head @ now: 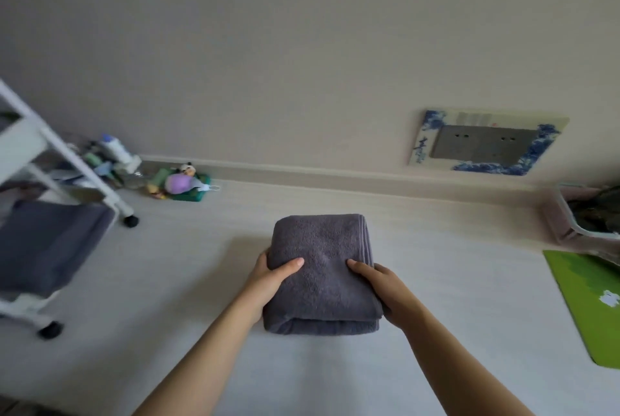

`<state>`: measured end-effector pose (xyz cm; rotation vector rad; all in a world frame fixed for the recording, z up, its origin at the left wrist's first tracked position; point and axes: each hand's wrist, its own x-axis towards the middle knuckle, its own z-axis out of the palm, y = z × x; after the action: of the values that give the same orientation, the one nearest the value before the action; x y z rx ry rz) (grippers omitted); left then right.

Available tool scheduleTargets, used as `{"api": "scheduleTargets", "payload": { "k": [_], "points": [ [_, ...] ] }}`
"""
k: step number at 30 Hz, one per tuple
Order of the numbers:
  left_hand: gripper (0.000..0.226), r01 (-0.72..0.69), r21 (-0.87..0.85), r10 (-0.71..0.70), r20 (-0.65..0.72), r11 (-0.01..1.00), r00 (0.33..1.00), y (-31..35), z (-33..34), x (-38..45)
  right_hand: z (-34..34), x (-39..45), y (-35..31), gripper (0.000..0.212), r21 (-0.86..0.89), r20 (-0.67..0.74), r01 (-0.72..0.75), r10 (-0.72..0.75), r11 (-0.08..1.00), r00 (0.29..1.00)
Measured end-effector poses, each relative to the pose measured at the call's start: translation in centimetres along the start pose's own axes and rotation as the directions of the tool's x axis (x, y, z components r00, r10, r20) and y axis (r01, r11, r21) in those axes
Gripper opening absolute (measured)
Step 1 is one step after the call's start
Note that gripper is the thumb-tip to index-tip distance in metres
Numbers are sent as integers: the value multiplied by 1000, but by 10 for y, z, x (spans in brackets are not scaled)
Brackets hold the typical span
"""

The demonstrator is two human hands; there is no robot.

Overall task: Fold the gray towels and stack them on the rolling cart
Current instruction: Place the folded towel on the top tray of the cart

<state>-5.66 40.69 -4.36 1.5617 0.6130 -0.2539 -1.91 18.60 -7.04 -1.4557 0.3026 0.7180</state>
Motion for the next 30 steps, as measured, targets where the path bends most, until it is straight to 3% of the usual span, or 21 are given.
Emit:
{"api": "scheduleTargets", "payload": {
  "k": [7,14,17,24,28,30],
  "points": [
    [74,-173,-21,163,-243,985,956,57,-115,-49,123,-15,-84,45,-73,193,188,-171,980,966],
    [65,-347,-51,311,-339,937,888,111,-217,-107,232,-40,-158,39,-107,363,335,-277,936,890],
    [71,-409,-68,367,-329,910,870,133,-254,-130,267,-54,-193,36,-89,415,380,-312,921,855],
    [85,-508,34,479,-393,861,785,199,-313,-173,333,-86,-283,54,-125,555,515,-371,848,745],
    [82,-603,-47,536,-407,796,740,255,-332,-197,363,-110,-341,78,-87,610,632,-461,770,644],
    [82,-638,-52,562,-424,768,711,283,-344,-206,379,-122,-368,57,-42,652,676,-493,735,576]
  ]
}}
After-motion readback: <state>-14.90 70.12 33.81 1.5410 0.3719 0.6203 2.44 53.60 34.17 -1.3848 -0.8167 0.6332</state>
